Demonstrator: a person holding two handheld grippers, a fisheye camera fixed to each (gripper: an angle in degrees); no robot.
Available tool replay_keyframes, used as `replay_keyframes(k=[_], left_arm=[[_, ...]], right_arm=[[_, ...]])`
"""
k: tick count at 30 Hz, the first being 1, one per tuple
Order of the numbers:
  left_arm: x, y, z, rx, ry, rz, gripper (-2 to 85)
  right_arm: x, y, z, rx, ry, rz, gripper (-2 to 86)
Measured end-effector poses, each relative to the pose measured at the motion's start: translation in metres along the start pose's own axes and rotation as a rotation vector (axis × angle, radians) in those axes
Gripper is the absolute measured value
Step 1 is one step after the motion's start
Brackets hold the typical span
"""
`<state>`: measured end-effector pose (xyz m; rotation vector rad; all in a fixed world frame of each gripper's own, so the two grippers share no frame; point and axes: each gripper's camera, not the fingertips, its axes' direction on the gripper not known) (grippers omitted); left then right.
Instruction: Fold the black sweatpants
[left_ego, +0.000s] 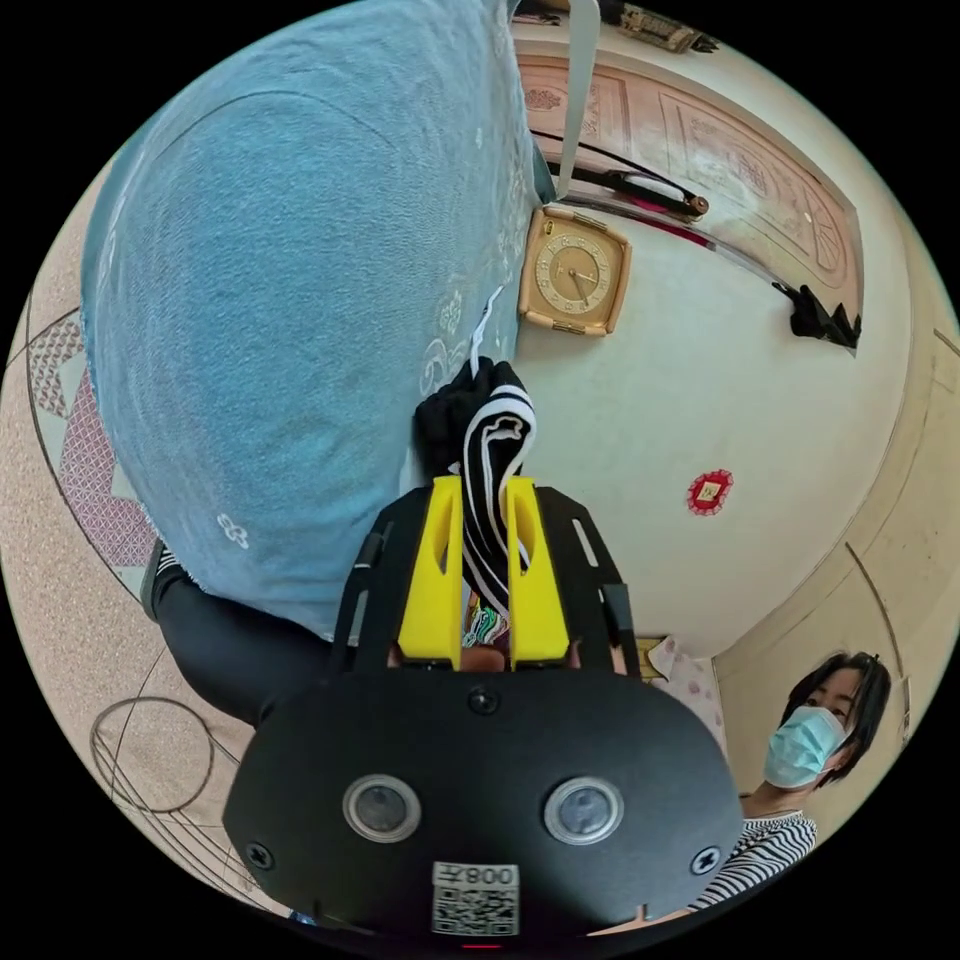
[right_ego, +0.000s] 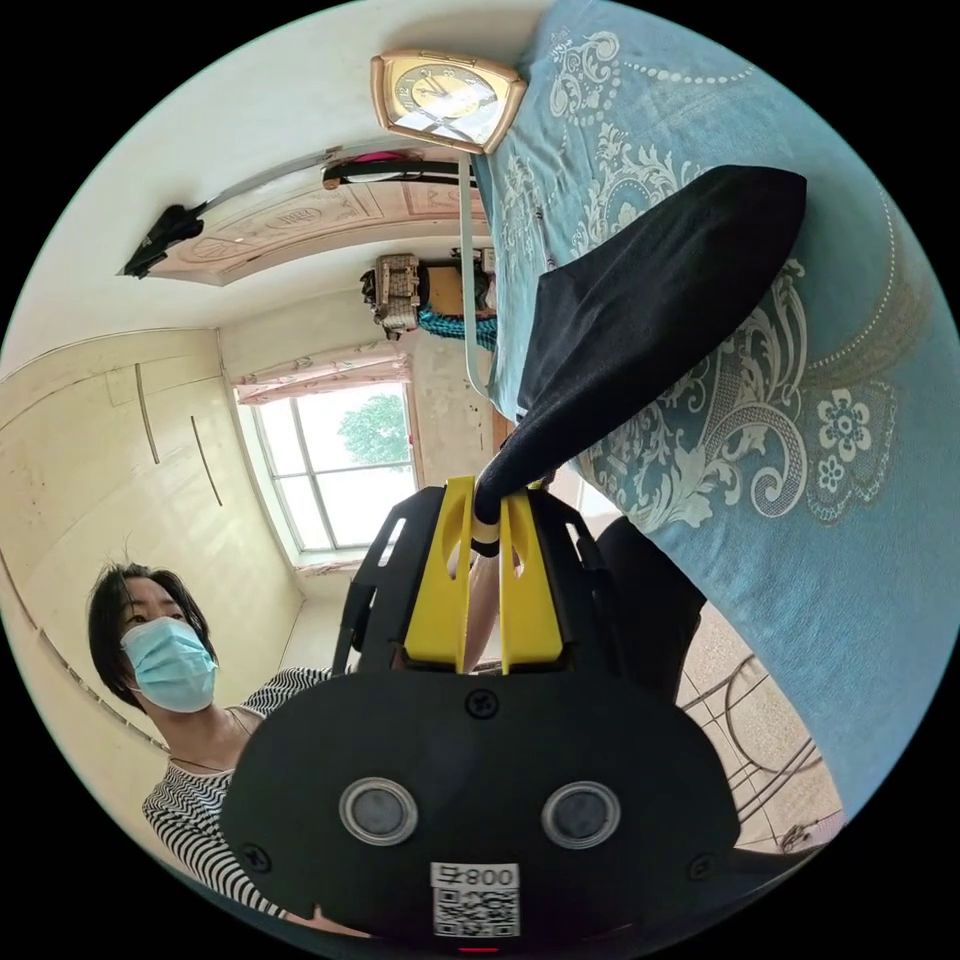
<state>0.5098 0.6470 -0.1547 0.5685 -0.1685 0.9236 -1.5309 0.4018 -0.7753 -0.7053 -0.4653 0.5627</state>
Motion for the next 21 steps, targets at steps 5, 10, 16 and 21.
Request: replay_keyframes(k=[5, 10, 16, 21], left_arm=[[0.075, -0.007, 0.017, -0.013, -0.057, 0.087, 6.4], [0.169, -0.005, 0.041, -0.062, -0.071, 0.200, 6.1], [0.297, -0.002, 0.108, -0.200, -0.076, 0.330, 5.7], [0.418, -0.001, 0.233, -0.421, -0.046, 0.446, 5.4]], right_arm=[[0.004, 0.038, -0.041, 0.004, -0.007, -0.008, 0.9], [0.000, 0.096, -0.090, 0.012, -0.047, -0.037, 0.8], [-0.015, 0.200, -0.173, 0.101, -0.129, -0.100, 0.5], [-0.035, 0.301, -0.275, 0.269, -0.157, -0.185, 0.2]])
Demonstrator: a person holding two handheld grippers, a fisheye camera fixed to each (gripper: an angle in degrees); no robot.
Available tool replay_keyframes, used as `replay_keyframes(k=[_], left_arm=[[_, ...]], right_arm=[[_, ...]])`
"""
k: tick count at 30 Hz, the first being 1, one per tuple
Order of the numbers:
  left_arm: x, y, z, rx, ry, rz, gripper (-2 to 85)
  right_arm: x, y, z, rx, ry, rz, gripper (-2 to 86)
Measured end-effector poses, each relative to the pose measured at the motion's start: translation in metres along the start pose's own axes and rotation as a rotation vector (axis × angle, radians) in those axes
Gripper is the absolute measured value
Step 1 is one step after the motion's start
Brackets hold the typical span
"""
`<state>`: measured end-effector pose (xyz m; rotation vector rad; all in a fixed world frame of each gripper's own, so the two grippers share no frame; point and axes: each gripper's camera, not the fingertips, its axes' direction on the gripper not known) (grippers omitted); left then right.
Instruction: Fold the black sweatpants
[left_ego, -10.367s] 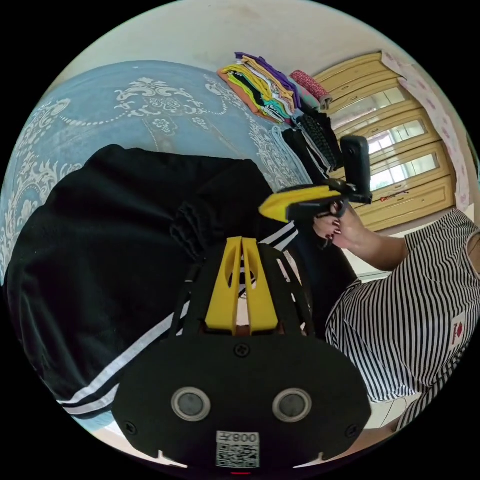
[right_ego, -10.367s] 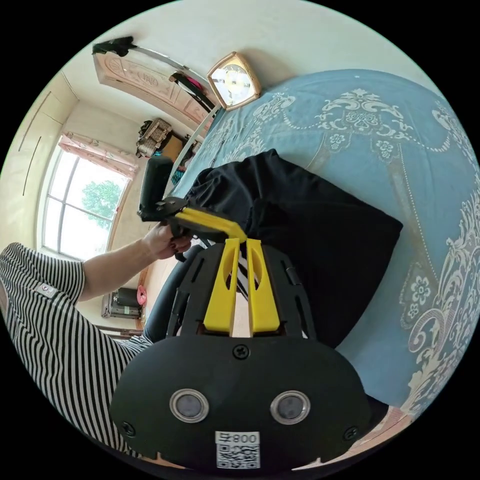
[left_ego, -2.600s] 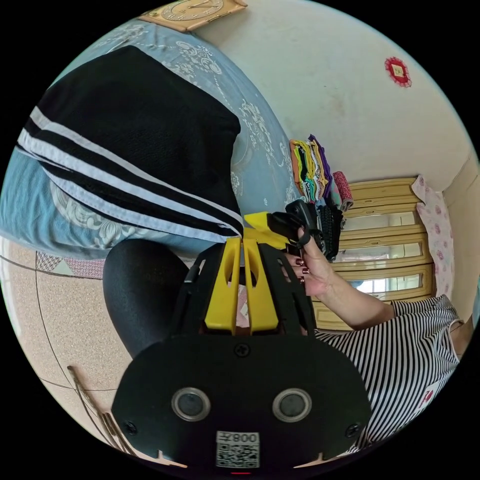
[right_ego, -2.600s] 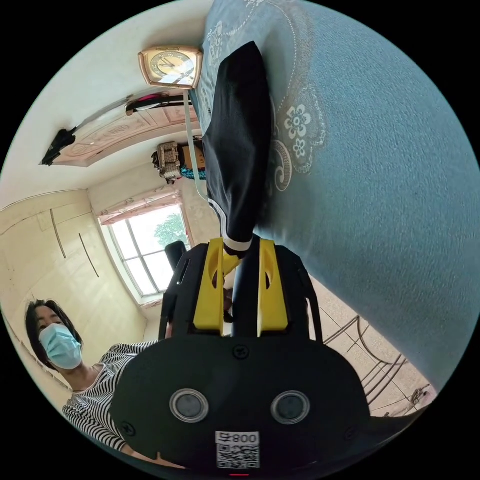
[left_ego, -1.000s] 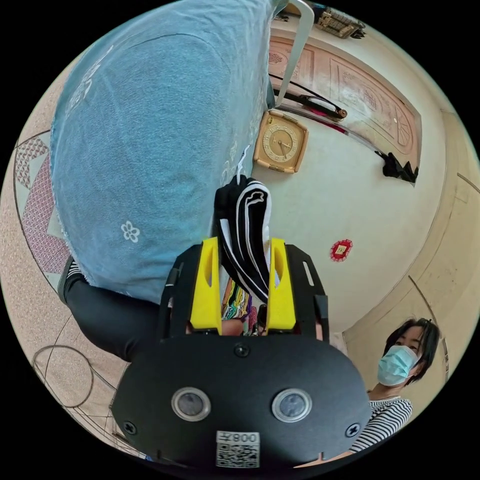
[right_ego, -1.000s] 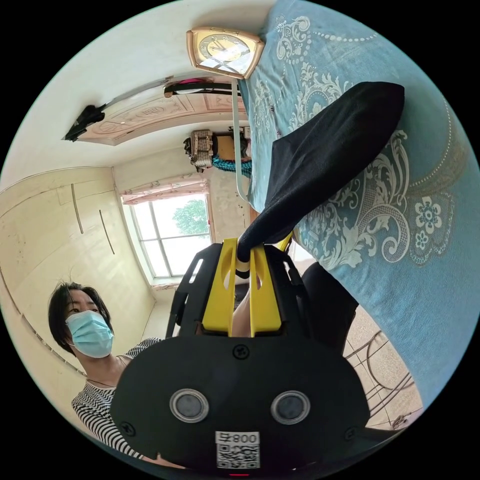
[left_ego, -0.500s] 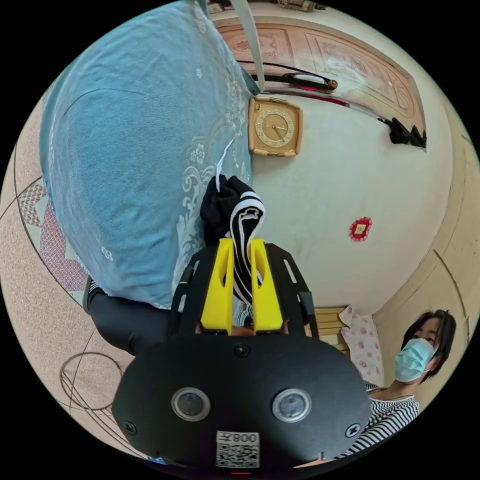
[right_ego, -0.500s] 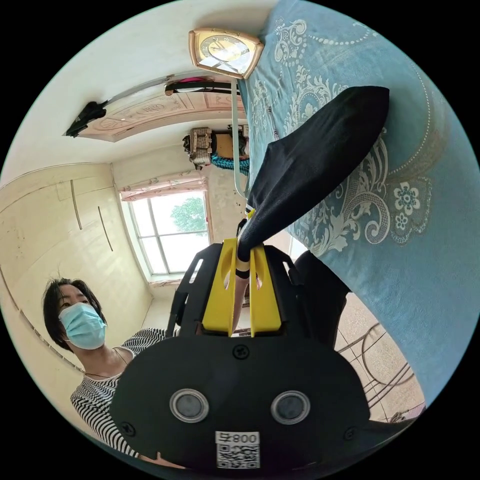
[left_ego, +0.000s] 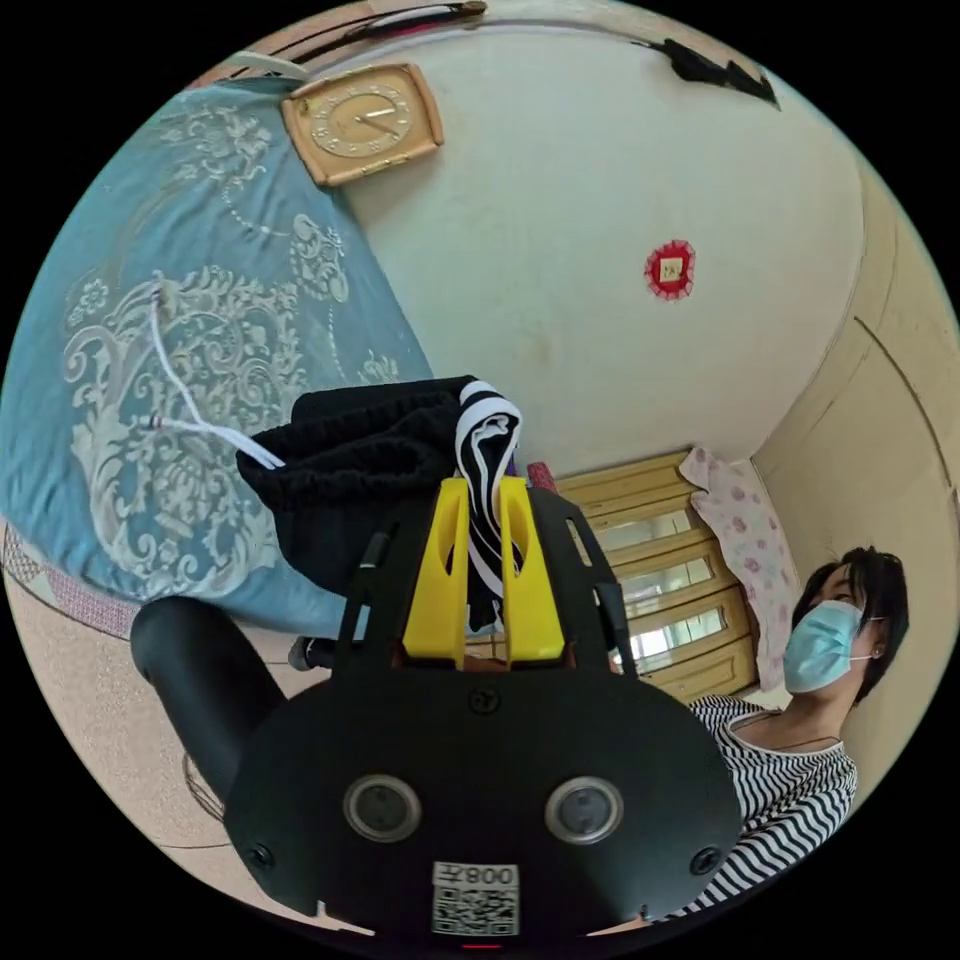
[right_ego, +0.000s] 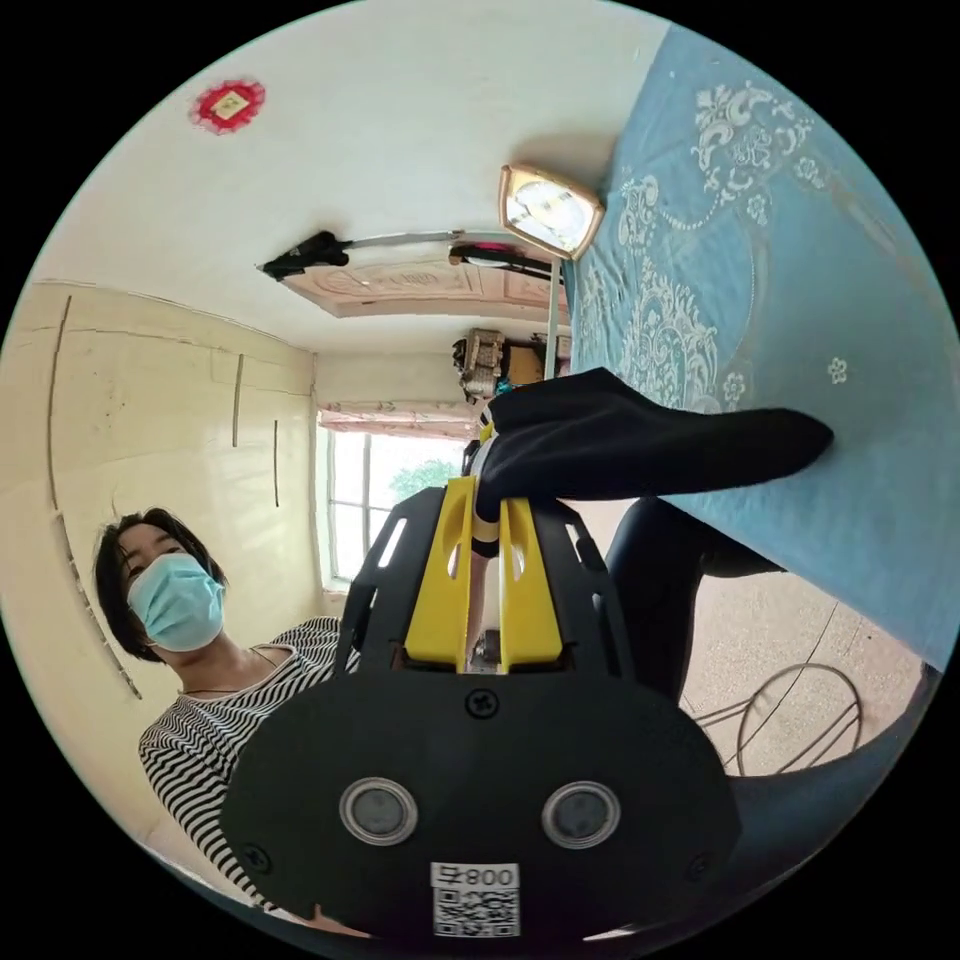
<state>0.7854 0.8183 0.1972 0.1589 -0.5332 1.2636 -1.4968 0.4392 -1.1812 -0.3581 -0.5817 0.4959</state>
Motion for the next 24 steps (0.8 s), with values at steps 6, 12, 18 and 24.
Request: replay_keyframes(k=[6, 12, 18, 24], left_arm=[[0.137, -0.122, 0.196, -0.283, 0.112, 0.153, 5.2], [0.309, -0.207, 0.436, -0.549, 0.283, 0.321, 5.4], [0.412, -0.240, 0.623, -0.757, 0.315, 0.384, 5.5], [0.384, -0.251, 0.751, -1.035, -0.055, 0.330, 5.6]], right_arm=[[-0.084, 0.087, -0.196, 0.298, 0.061, -0.163, 0.2], [-0.200, 0.196, -0.404, 0.621, 0.250, -0.364, 0.5], [-0.239, 0.302, -0.528, 0.845, 0.483, -0.392, 0.6], [-0.092, 0.354, -0.591, 0.903, 0.493, -0.043, 0.7]])
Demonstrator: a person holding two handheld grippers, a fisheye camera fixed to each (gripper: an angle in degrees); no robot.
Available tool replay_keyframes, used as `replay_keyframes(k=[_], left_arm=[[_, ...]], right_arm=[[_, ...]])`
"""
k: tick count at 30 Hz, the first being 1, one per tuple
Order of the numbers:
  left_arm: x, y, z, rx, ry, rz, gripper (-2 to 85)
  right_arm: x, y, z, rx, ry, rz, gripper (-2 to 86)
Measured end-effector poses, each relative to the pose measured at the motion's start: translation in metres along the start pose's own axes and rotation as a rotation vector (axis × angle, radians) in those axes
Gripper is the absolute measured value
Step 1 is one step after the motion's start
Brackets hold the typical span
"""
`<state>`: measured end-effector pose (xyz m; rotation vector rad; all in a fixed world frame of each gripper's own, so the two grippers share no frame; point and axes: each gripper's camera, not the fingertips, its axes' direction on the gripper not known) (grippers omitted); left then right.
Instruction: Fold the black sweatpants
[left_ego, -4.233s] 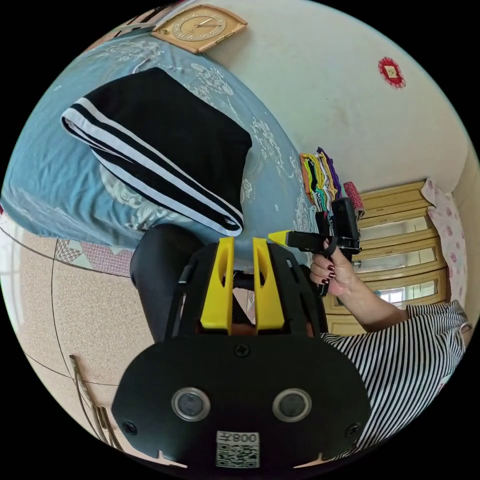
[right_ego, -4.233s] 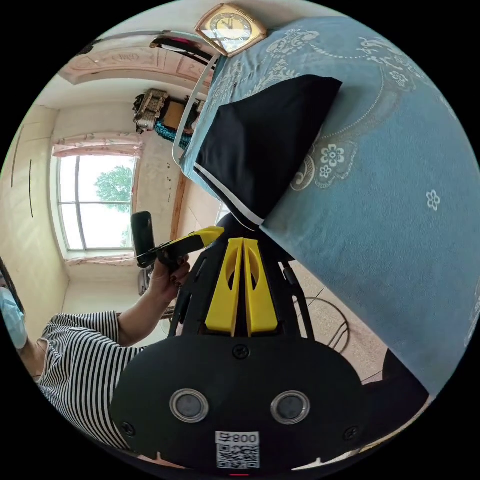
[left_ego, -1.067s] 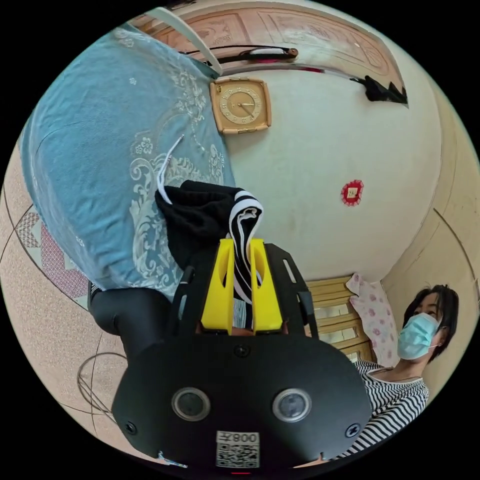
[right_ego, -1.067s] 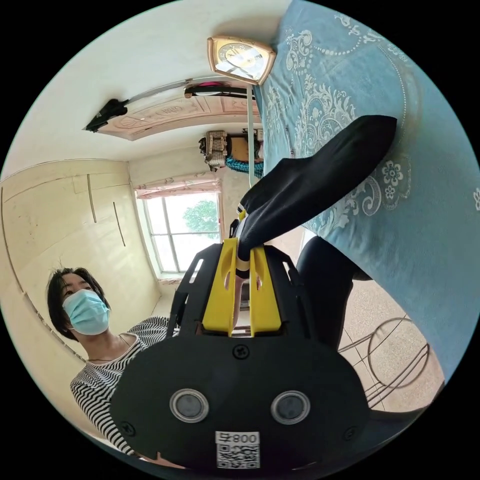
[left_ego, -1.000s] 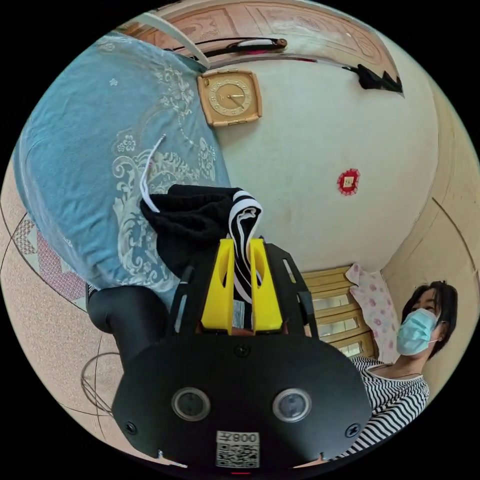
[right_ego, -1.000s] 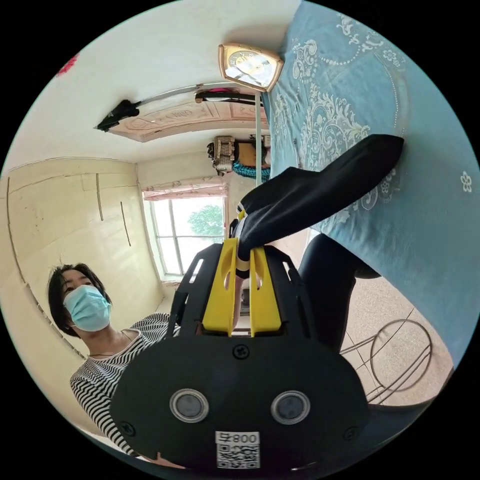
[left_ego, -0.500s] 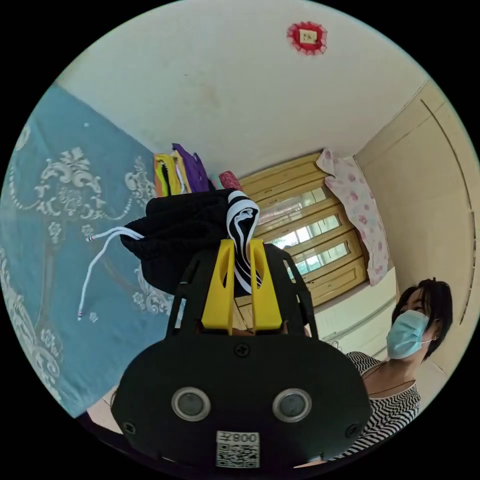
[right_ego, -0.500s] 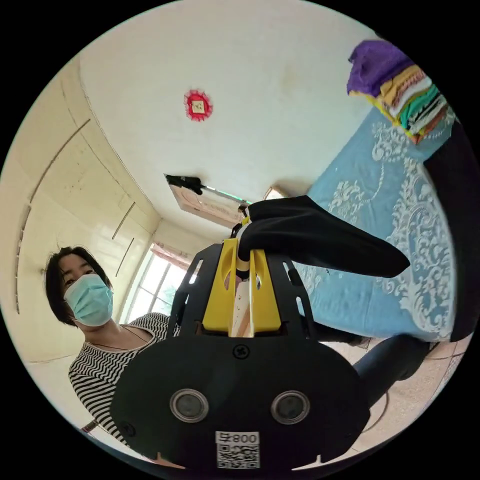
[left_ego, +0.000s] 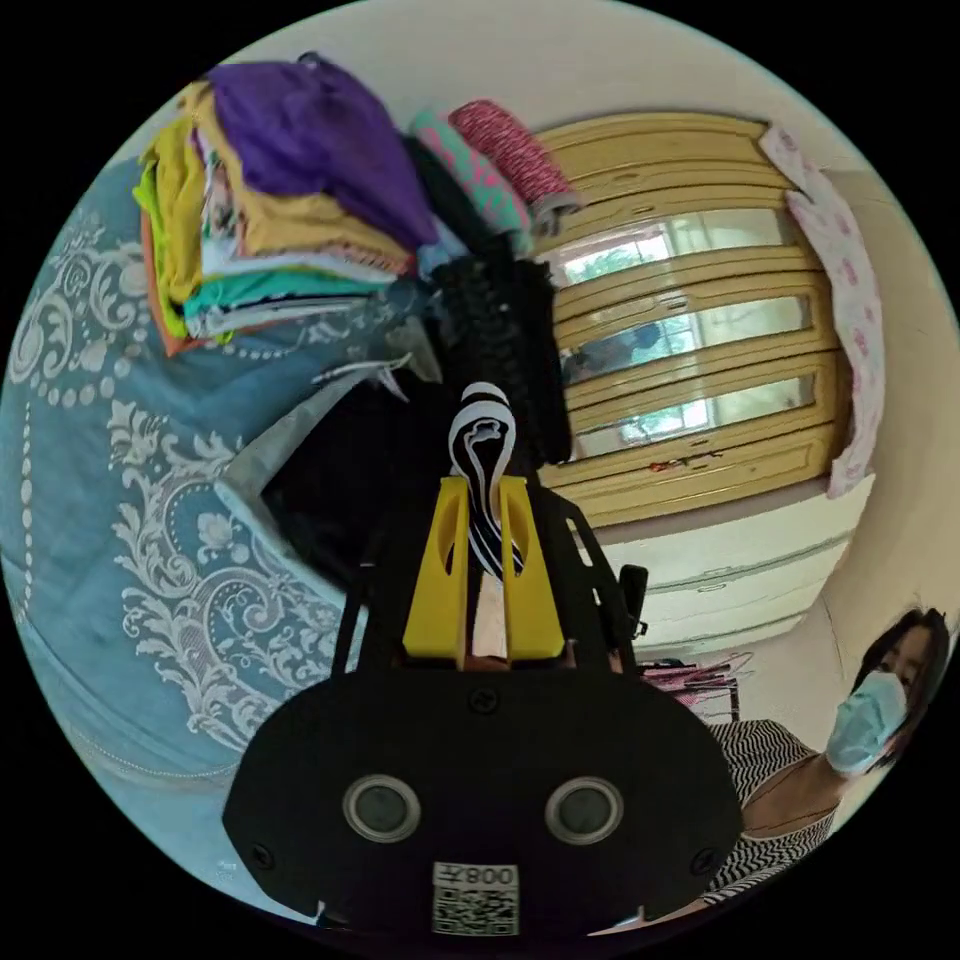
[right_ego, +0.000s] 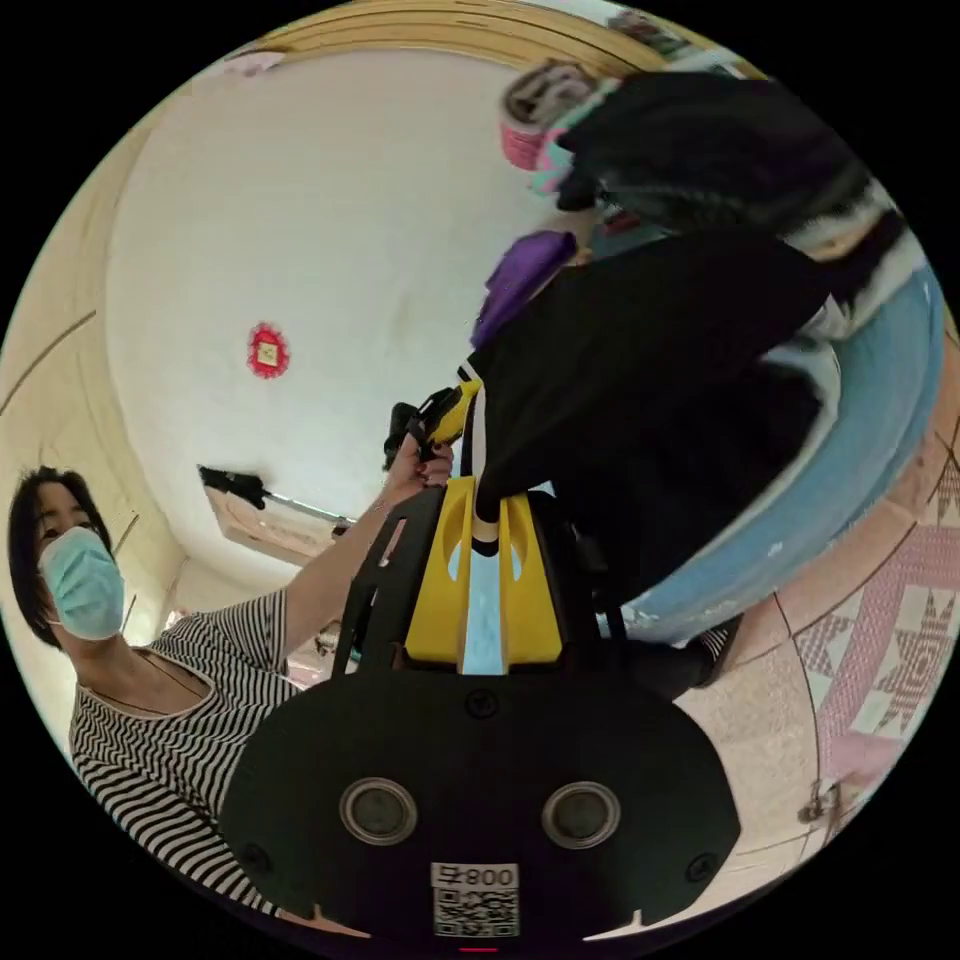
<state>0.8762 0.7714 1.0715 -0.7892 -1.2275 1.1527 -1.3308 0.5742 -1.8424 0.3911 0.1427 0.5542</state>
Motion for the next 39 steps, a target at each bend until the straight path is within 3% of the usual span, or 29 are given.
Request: replay_keyframes(k=[2, 4, 10, 16, 21, 28, 30, 32, 36, 39], left_arm=[[-0.011, -0.018, 0.004, -0.083, -0.077, -0.056, 5.6], [-0.006, -0.031, -0.010, -0.053, -0.024, -0.046, 5.6], [0.033, -0.072, -0.061, -0.053, 0.008, -0.029, 6.7], [0.084, -0.068, -0.127, 0.111, 0.015, -0.069, 7.3], [0.191, -0.075, -0.177, 0.210, -0.197, 0.066, 4.3], [0.312, -0.140, -0.169, 0.132, -0.425, 0.270, 0.9], [0.326, -0.159, -0.157, 0.063, -0.611, 0.258, 0.5], [0.330, -0.167, -0.152, 0.019, -0.682, 0.245, 0.4], [0.349, -0.174, -0.169, 0.045, -0.643, 0.223, 0.1], [0.367, -0.177, -0.177, 0.044, -0.642, 0.227, 0.1]], right_arm=[[0.065, 0.015, 0.017, -0.074, 0.038, 0.143, 0.9], [0.090, 0.023, 0.026, -0.112, -0.013, 0.182, 0.9], [0.111, 0.009, 0.020, -0.198, 0.094, 0.118, 1.6], [0.133, 0.012, -0.012, -0.138, 0.066, 0.129, 3.5], [0.156, 0.023, -0.040, -0.068, -0.041, 0.210, 5.2], [0.157, 0.024, -0.085, -0.009, -0.056, 0.248, 3.6], [0.146, 0.010, -0.102, 0.027, -0.011, 0.201, 2.3], [0.130, -0.023, -0.128, 0.112, 0.106, 0.116, 0.9], [0.120, -0.080, -0.147, 0.154, 0.180, 0.041, 0.3], [0.112, -0.115, -0.144, 0.174, 0.354, -0.012, 0.1]])
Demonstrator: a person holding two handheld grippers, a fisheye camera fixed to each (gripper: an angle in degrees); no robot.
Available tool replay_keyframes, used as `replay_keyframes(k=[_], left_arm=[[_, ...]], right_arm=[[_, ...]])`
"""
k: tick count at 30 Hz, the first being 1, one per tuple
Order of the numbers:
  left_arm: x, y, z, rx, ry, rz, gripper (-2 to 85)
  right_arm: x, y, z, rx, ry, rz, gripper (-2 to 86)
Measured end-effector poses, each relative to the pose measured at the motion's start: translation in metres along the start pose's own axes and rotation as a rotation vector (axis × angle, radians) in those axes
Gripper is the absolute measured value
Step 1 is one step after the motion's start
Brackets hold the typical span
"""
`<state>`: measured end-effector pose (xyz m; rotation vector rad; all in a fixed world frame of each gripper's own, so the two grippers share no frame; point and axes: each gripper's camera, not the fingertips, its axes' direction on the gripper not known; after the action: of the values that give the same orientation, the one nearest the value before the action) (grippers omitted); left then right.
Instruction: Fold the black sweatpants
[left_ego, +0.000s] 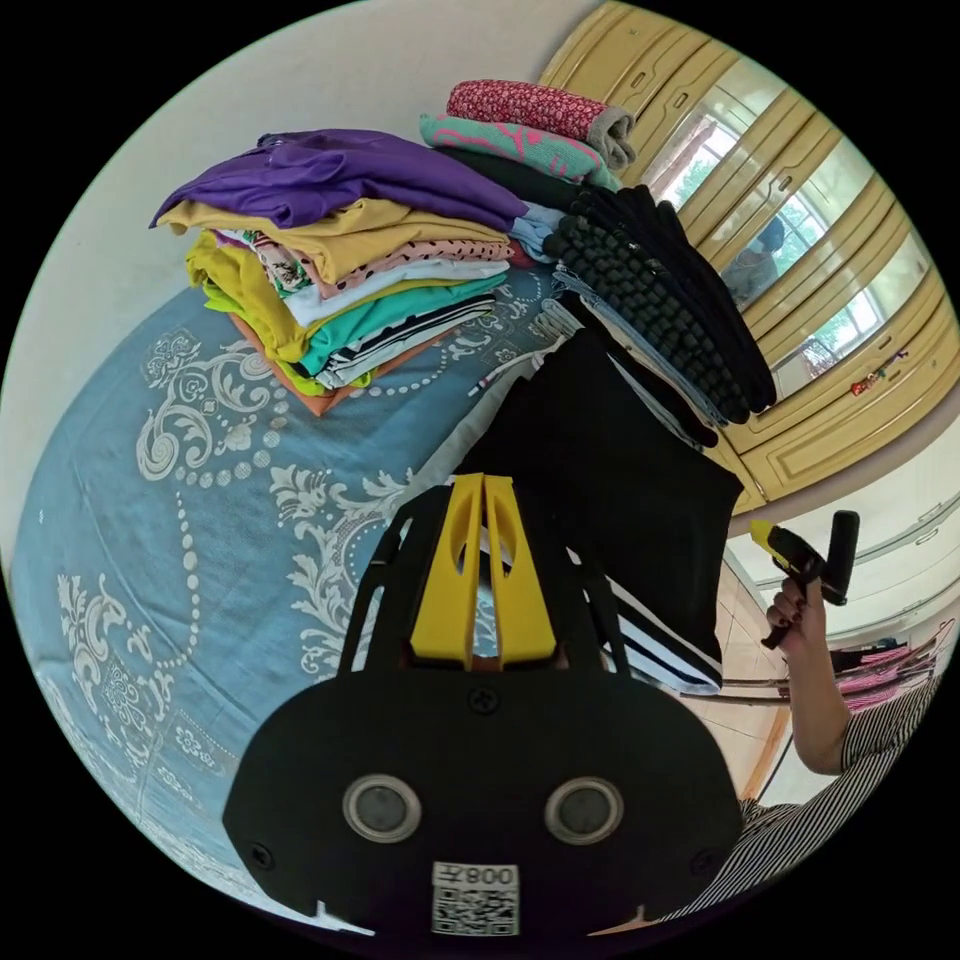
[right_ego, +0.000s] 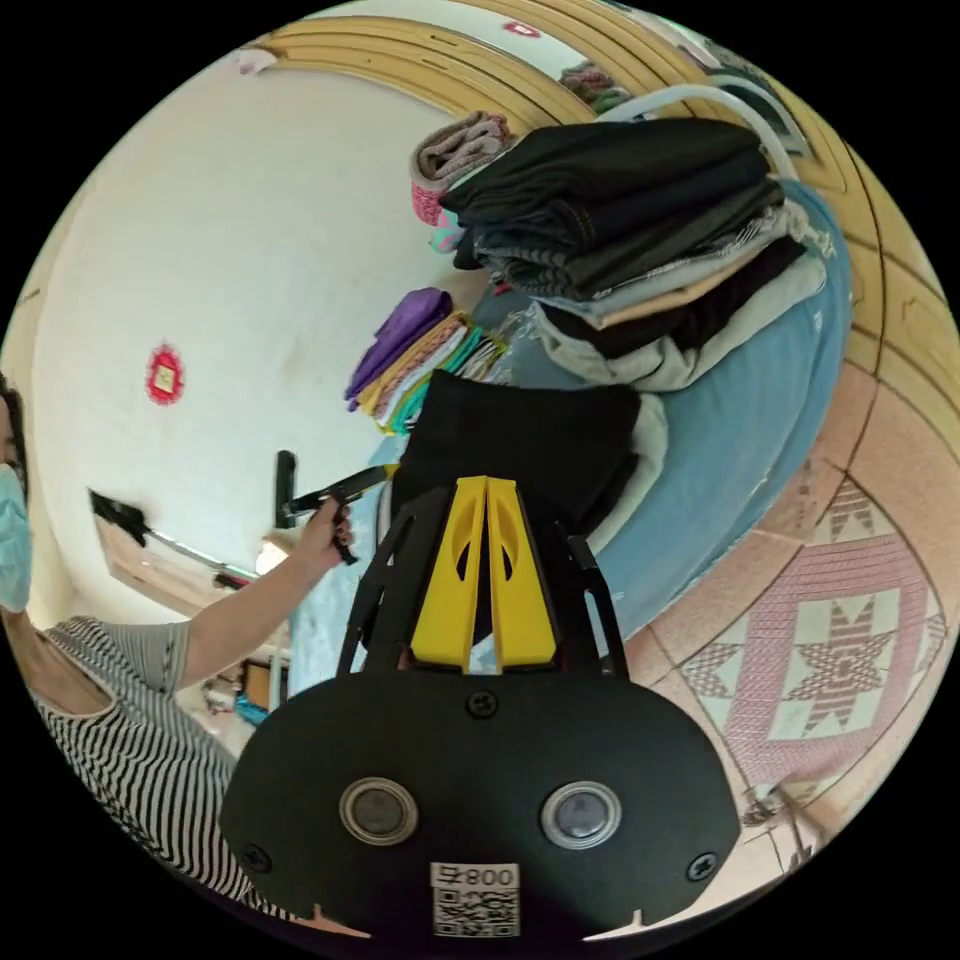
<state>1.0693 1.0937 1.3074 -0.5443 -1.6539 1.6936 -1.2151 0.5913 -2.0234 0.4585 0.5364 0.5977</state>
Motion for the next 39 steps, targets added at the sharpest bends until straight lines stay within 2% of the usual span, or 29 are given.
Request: replay_keyframes(k=[4, 6, 9, 12, 15, 17, 20, 22, 27, 30, 32, 34, 39], left_arm=[[0.011, -0.007, -0.018, -0.003, 0.002, 0.000, 0.0], [0.018, -0.010, -0.030, -0.007, 0.000, -0.003, 0.0], [0.027, -0.007, -0.052, 0.013, 0.016, -0.032, 0.0], [0.049, 0.009, -0.085, 0.100, 0.026, 0.001, 0.0], [0.071, 0.024, -0.096, 0.115, -0.009, 0.047, 0.1], [0.076, 0.026, -0.086, 0.050, -0.056, 0.060, 0.1], [0.072, 0.030, -0.083, 0.044, 0.005, 0.008, 0.1], [0.074, 0.032, -0.086, 0.036, 0.024, -0.001, 0.1], [0.109, 0.050, -0.106, 0.058, -0.093, 0.078, 0.1], [0.134, 0.070, -0.127, 0.101, -0.151, 0.157, 0.1], [0.143, 0.091, -0.133, 0.108, -0.209, 0.176, 0.1], [0.144, 0.115, -0.128, 0.067, -0.231, 0.179, 0.1], [0.134, 0.187, -0.060, -0.248, -0.239, 0.144, 0.2]], right_arm=[[0.012, -0.048, 0.044, -0.044, 0.208, -0.001, 0.0], [0.022, -0.063, 0.070, -0.103, 0.210, 0.021, -0.1], [0.009, -0.076, 0.085, -0.092, 0.203, 0.029, -0.1], [-0.031, -0.077, 0.084, -0.046, 0.159, -0.048, 0.0], [-0.083, -0.068, 0.100, -0.053, 0.167, -0.158, 0.0], [-0.117, -0.056, 0.138, -0.118, 0.189, -0.253, 0.0], [-0.144, -0.048, 0.209, -0.274, 0.276, -0.345, 0.0], [-0.157, -0.048, 0.236, -0.254, 0.352, -0.374, 0.1], [-0.179, -0.066, 0.276, -0.206, 0.392, -0.406, 0.1], [-0.187, -0.097, 0.285, -0.272, 0.346, -0.383, 0.3], [-0.200, -0.124, 0.274, -0.201, 0.326, -0.388, 0.6], [-0.210, -0.149, 0.262, -0.113, 0.340, -0.404, 1.1], [-0.231, -0.250, 0.265, 0.018, 0.389, -0.447, 5.2]])
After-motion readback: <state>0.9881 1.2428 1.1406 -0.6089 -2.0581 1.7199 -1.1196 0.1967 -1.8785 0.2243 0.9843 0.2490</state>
